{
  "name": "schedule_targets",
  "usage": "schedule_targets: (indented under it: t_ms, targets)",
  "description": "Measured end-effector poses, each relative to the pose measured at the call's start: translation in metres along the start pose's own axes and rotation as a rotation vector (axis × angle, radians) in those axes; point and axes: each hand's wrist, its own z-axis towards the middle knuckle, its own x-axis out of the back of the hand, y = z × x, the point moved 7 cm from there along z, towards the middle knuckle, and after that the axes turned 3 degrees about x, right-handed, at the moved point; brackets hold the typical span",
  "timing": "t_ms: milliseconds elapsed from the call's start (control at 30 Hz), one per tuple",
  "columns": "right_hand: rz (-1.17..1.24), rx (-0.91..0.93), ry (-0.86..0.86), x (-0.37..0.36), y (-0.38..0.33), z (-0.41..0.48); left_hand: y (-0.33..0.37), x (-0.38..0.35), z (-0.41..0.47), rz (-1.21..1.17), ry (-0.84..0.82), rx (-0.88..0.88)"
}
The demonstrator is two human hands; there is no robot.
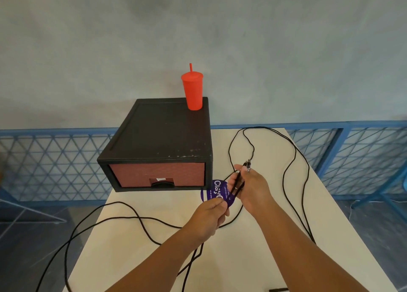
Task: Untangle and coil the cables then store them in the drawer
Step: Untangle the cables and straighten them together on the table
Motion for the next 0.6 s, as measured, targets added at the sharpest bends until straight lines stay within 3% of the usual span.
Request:
schedule_targets:
  t_ms: [233,333,500,600]
  targets:
    - [0.075,0.021,0.004,0.004,0.006,0.015,0.001,-0.007,0.001,0.047,-0.042,-0.019]
    - [0.048,0.031,0.062,0.021,0.008,0.029,-0.012,-0.001,0.003,0.227,-0.029,-0.025]
    - [-0.193,0.003,0.187,0.067,0.018,0.057,-0.067,0.026,-0.003,0.620,-0.042,0.008]
    - [-0.567,0.148,0.319,0.109,0.009,0.064,-0.116,0.060,-0.018,0.788,-0.023,0.105]
